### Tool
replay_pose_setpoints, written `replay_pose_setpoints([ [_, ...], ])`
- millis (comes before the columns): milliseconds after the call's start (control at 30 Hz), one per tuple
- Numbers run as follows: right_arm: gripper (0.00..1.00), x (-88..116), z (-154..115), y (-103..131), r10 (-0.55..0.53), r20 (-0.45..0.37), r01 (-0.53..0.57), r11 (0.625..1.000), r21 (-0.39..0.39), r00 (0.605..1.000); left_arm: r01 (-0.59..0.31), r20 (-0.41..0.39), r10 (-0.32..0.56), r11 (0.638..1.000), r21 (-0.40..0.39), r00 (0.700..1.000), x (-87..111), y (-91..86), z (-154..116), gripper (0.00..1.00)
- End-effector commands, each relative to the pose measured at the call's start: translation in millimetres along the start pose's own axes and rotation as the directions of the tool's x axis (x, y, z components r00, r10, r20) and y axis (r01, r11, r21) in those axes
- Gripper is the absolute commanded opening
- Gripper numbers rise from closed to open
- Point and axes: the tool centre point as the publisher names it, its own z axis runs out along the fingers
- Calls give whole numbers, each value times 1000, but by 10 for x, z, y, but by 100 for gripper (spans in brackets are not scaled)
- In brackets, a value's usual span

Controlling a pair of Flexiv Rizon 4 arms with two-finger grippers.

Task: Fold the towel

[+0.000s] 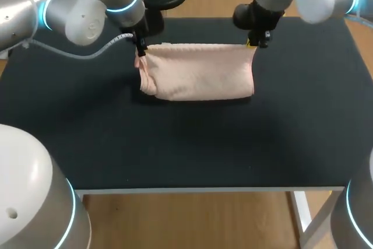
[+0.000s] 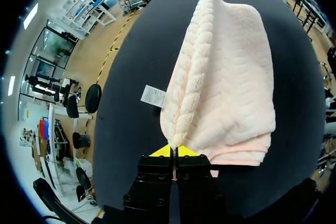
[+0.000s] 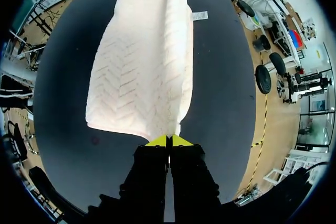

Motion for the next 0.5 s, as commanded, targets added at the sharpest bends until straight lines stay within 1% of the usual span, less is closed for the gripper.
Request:
replay_pose_setpoints([
  [33,0,-81,34,-3,6,-6,-6,1000,9,1000,-7,-29,6,1000,-3,1000,-76,-15,136,0],
  [300,0,-122,62,-11,18,2,-18,1000,8,1000,-12,-29,12,1000,-1,1000,-161,-44,177,0],
  [333,10,-131,71,-11,19,4,-19,1000,6,1000,-9,-28,9,1000,0,1000,-173,-45,173,7],
  [367,26,-135,76,-12,20,5,-20,1000,7,1000,-7,-28,7,1000,1,1000,-178,-46,172,18],
  [400,64,-141,81,-12,21,6,-21,1000,8,1000,-7,-28,7,1000,2,1000,-184,-47,173,38],
  [433,100,-150,85,-14,25,9,-25,1000,16,1000,-6,-28,6,1000,2,1000,-193,-48,173,99],
  [500,100,-159,89,-22,29,11,-29,999,19,1000,-1,-28,2,1000,3,1000,-210,-45,166,100],
])
